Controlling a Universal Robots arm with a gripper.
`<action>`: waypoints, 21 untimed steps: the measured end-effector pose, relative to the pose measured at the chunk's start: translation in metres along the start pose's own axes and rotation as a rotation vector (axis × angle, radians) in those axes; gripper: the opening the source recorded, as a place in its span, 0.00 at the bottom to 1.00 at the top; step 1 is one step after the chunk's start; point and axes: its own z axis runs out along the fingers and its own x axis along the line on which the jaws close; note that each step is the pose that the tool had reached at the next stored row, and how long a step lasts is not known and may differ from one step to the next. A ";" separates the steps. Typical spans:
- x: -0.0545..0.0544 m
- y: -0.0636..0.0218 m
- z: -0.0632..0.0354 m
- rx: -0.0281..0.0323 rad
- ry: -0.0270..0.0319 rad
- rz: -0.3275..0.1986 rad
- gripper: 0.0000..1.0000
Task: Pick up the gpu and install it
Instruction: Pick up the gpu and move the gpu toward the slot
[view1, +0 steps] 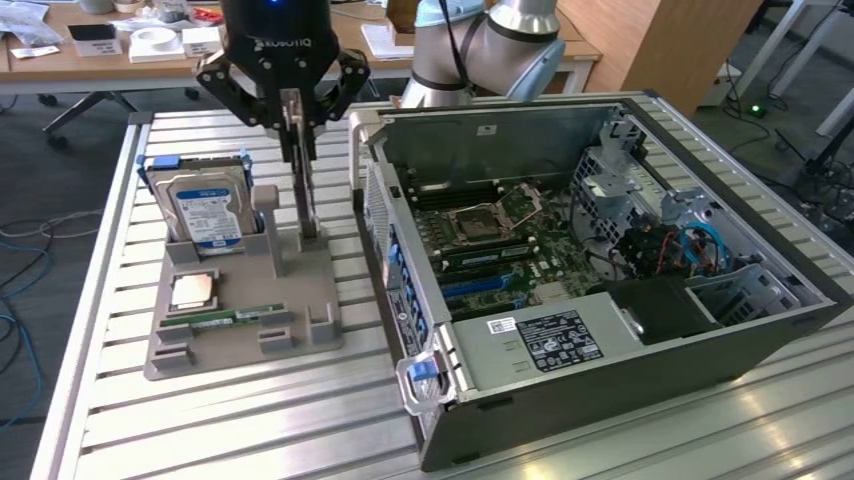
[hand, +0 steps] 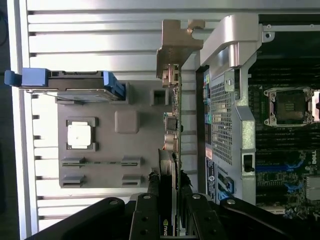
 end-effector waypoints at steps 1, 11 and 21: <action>0.000 0.0001 -0.0031 -0.0001 -0.0001 0.000 0.26; -0.001 0.0012 -0.0269 -0.0002 -0.0001 0.000 0.26; -0.001 0.0013 -0.0275 0.0000 0.0000 0.000 0.26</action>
